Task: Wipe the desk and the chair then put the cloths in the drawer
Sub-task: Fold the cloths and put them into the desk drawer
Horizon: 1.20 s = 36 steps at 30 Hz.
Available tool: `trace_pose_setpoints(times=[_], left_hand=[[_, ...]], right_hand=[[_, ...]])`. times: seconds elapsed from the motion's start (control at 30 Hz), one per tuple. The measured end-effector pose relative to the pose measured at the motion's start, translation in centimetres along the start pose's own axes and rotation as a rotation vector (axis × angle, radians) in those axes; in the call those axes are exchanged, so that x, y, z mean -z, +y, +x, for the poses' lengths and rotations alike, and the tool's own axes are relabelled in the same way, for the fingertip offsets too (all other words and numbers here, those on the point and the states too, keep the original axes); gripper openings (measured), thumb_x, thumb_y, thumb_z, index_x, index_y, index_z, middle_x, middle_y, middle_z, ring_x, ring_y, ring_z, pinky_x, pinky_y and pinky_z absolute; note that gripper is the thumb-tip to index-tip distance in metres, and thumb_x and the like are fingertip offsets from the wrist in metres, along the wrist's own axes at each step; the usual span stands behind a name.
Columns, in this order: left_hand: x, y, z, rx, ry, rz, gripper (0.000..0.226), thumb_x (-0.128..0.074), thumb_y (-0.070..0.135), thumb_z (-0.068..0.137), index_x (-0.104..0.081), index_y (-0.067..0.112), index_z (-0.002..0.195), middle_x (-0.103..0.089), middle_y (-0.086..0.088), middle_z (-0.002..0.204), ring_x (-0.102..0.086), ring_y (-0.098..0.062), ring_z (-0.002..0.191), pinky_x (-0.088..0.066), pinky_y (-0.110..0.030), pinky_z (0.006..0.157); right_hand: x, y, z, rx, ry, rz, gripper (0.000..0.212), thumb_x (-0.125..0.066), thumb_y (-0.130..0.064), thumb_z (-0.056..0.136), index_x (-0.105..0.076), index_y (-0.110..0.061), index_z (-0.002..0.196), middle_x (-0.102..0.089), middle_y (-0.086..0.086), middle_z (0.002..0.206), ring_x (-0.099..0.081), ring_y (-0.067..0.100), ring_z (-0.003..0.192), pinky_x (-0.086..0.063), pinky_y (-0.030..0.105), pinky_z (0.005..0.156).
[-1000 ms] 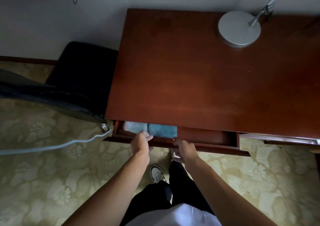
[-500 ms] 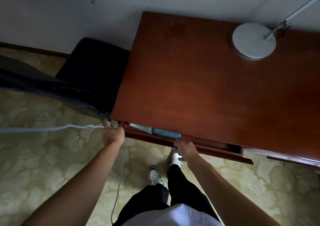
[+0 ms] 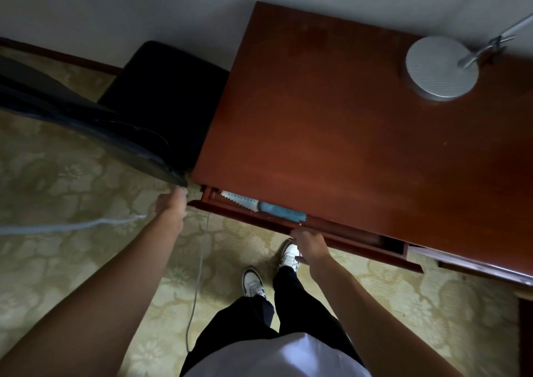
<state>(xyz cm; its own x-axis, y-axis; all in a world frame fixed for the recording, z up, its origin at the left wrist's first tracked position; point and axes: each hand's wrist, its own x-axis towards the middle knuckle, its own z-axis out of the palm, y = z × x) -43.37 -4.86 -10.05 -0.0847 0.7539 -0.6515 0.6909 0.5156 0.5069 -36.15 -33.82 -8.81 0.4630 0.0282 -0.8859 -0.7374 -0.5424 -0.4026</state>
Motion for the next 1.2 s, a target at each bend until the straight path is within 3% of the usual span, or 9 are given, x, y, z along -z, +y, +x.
trace_pose_setpoints(times=[0.3, 0.4, 0.5, 0.6, 0.8, 0.87, 0.93, 1.07, 1.2], left_hand=[[1.3, -3.3, 0.8, 0.116, -0.155, 0.171, 0.058, -0.040, 0.048, 0.099, -0.047, 0.008, 0.139, -0.044, -0.014, 0.146, -0.045, -0.036, 0.129, -0.046, -0.051, 0.097], [0.9, -4.7, 0.5, -0.118, -0.035, 0.391, 0.053, -0.031, 0.040, 0.104, -0.054, 0.003, 0.134, -0.050, -0.022, 0.142, -0.050, -0.044, 0.125, -0.049, -0.048, 0.095], [-0.2, -5.3, -0.5, -0.287, -0.087, 0.308, 0.042, -0.034, 0.029, 0.103, -0.050, 0.018, 0.141, -0.045, -0.012, 0.149, -0.052, -0.043, 0.124, -0.055, -0.047, 0.086], [-1.0, -5.8, -0.7, -0.420, -0.107, 0.366, 0.044, -0.036, 0.022, 0.102, -0.047, 0.023, 0.144, -0.044, -0.007, 0.151, -0.046, -0.034, 0.132, -0.040, -0.043, 0.106], [-0.4, -5.8, 1.9, -0.270, -0.239, 0.193, 0.048, -0.024, 0.034, 0.106, -0.022, 0.036, 0.153, -0.027, -0.003, 0.160, -0.036, -0.035, 0.139, -0.039, -0.051, 0.106], [-0.6, -6.1, 2.5, -0.057, -0.238, 0.075, 0.050, -0.022, 0.043, 0.105, -0.026, 0.029, 0.153, -0.030, -0.011, 0.157, -0.039, -0.037, 0.136, -0.045, -0.053, 0.101], [-0.8, -6.8, 2.6, 0.052, -0.256, 0.218, 0.063, -0.017, 0.053, 0.103, -0.035, 0.016, 0.150, -0.038, -0.019, 0.151, -0.048, -0.041, 0.128, -0.048, -0.051, 0.100], [0.2, -8.6, 3.1, -0.029, -0.237, 0.545, 0.070, -0.016, 0.053, 0.103, -0.049, 0.001, 0.138, -0.052, -0.025, 0.138, -0.060, -0.041, 0.114, -0.049, -0.048, 0.099], [-0.9, -7.5, 1.1, -0.002, -0.377, 0.043, 0.047, -0.029, 0.038, 0.106, -0.045, 0.009, 0.141, -0.056, -0.016, 0.136, -0.067, -0.030, 0.089, -0.057, -0.045, 0.073]], right_hand=[[-0.1, -0.2, -0.3, -0.048, 0.023, 0.040, 0.013, -0.060, -0.016, 0.083, -0.060, -0.011, 0.072, -0.054, 0.008, 0.073, -0.051, 0.021, 0.073, -0.044, 0.036, 0.068], [0.0, 0.0, -0.1, -0.065, 0.043, 0.089, 0.011, -0.062, -0.017, 0.081, -0.064, -0.007, 0.080, -0.057, 0.007, 0.071, -0.054, 0.021, 0.071, -0.046, 0.037, 0.069], [-0.4, 0.4, 0.3, -0.010, 0.007, 0.036, 0.010, -0.062, -0.013, 0.084, -0.062, -0.012, 0.074, -0.055, 0.004, 0.067, -0.052, 0.018, 0.064, -0.052, 0.042, 0.073], [-0.8, 0.5, 0.3, 0.027, -0.052, -0.012, 0.012, -0.062, -0.010, 0.087, -0.061, -0.017, 0.077, -0.055, 0.004, 0.076, -0.053, 0.018, 0.071, -0.053, 0.045, 0.080], [-0.9, 0.2, 0.1, 0.040, -0.029, -0.018, 0.012, -0.061, -0.013, 0.085, -0.061, -0.017, 0.073, -0.052, 0.005, 0.071, -0.051, 0.018, 0.069, -0.056, 0.045, 0.080], [-0.9, 0.1, -0.3, 0.055, -0.005, -0.026, 0.009, -0.061, -0.013, 0.086, -0.062, -0.014, 0.077, -0.054, 0.005, 0.076, -0.051, 0.018, 0.074, -0.055, 0.045, 0.080], [-0.9, 0.0, -0.6, 0.058, 0.006, -0.031, 0.005, -0.061, -0.013, 0.087, -0.062, -0.010, 0.083, -0.052, 0.005, 0.077, -0.049, 0.020, 0.077, -0.054, 0.050, 0.084], [-1.0, 0.1, -0.6, 0.054, 0.007, -0.042, 0.006, -0.060, -0.013, 0.088, -0.060, -0.008, 0.085, -0.050, 0.003, 0.076, -0.048, 0.019, 0.074, -0.051, 0.053, 0.090], [-1.3, 0.2, -0.4, 0.059, 0.033, -0.016, 0.008, -0.059, -0.012, 0.089, -0.062, -0.013, 0.082, -0.054, 0.004, 0.081, -0.049, 0.018, 0.077, -0.055, 0.048, 0.082]])
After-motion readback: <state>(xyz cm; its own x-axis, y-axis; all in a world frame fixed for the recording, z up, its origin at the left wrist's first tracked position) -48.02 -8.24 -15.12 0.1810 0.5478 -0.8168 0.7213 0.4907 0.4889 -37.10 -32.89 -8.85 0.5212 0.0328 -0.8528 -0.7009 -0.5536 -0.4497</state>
